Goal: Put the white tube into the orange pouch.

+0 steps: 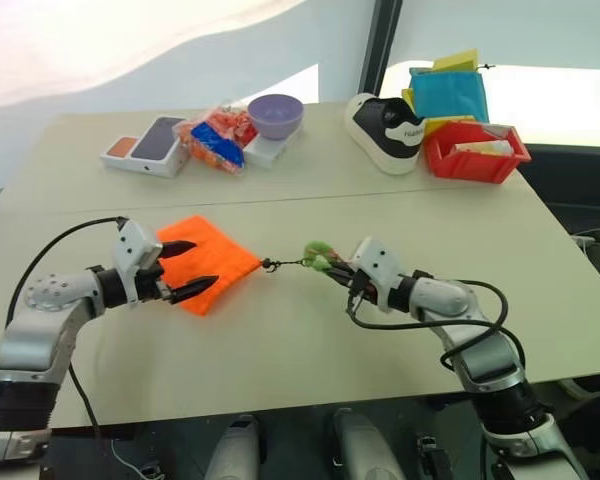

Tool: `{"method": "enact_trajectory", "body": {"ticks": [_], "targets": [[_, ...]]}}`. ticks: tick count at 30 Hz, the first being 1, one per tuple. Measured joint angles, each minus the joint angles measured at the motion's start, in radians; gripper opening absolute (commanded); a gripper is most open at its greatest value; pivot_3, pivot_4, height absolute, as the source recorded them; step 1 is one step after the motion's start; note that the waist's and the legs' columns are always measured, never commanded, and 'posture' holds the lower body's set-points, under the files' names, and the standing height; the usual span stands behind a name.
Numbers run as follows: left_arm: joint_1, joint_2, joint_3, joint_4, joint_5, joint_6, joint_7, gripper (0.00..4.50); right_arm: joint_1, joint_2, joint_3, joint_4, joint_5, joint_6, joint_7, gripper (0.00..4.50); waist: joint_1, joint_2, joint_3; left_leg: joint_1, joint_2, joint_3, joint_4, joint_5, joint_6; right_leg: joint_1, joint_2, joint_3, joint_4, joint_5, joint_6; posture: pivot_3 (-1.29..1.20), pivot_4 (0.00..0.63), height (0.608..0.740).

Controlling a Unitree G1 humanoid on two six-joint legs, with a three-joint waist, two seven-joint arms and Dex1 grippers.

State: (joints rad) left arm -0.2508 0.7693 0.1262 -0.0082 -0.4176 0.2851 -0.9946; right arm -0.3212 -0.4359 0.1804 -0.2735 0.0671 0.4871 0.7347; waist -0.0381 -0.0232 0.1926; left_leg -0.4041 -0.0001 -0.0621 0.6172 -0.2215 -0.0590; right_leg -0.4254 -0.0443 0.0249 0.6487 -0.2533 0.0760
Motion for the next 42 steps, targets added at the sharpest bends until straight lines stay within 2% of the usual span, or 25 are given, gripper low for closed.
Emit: {"method": "enact_trajectory", "body": {"ticks": [8, 11, 18, 23, 32, 42], "targets": [[-0.186, -0.042, -0.141, 0.125, 0.060, -0.045, -0.121, 4.40, -0.012, -0.017, 0.010, -0.003, 0.026, -0.003, 0.017, 0.04, 0.002, 0.000, 0.000, -0.002, 0.000, 0.000, 0.005, 0.000, 0.000, 0.000, 0.001, -0.001, 0.002, 0.001, 0.002, 0.00, 0.150, 0.740], [-0.338, -0.070, -0.223, 0.301, 0.113, -0.095, -0.226, 4.40, -0.028, -0.018, 0.018, 0.005, 0.026, -0.012, 0.018, 0.04, 0.003, 0.000, 0.000, -0.003, 0.000, -0.001, 0.008, 0.000, 0.000, 0.001, 0.001, -0.001, 0.002, 0.002, 0.003, 0.00, 0.150, 0.740], [-0.575, -0.167, -0.310, 0.677, 0.216, -0.254, -0.394, 4.40, -0.038, -0.019, 0.033, 0.016, 0.019, -0.024, 0.014, 0.04, 0.000, 0.000, 0.000, -0.004, 0.000, -0.001, 0.012, 0.000, 0.001, 0.001, 0.001, -0.001, 0.002, 0.003, 0.005, 0.00, 0.150, 0.740], [-0.689, -0.208, -0.346, 0.846, 0.281, -0.356, -0.491, 4.40, -0.038, -0.019, 0.042, 0.015, 0.013, -0.035, -0.003, 0.04, -0.003, 0.000, 0.000, -0.004, -0.001, -0.001, 0.012, -0.001, 0.001, 0.001, 0.001, -0.001, 0.003, 0.003, 0.005, 0.00, 0.150, 0.740], [-0.760, -0.262, -0.369, 1.050, 0.380, -0.476, -0.555, 4.40, -0.014, -0.020, 0.052, -0.016, -0.007, -0.043, -0.023, 0.04, 0.000, 0.000, 0.000, -0.005, -0.001, -0.001, 0.013, -0.001, 0.002, 0.001, 0.001, -0.001, 0.003, 0.003, 0.006, 0.00, 0.150, 0.740], [-0.805, -0.287, -0.364, 1.130, 0.410, -0.495, -0.558, 4.40, -0.001, -0.020, 0.055, -0.037, -0.017, -0.043, -0.024, 0.04, 0.001, 0.000, 0.000, -0.005, -0.001, -0.001, 0.014, -0.001, 0.002, 0.001, 0.001, -0.001, 0.004, 0.003, 0.007, 0.00, 0.150, 0.740]]}}
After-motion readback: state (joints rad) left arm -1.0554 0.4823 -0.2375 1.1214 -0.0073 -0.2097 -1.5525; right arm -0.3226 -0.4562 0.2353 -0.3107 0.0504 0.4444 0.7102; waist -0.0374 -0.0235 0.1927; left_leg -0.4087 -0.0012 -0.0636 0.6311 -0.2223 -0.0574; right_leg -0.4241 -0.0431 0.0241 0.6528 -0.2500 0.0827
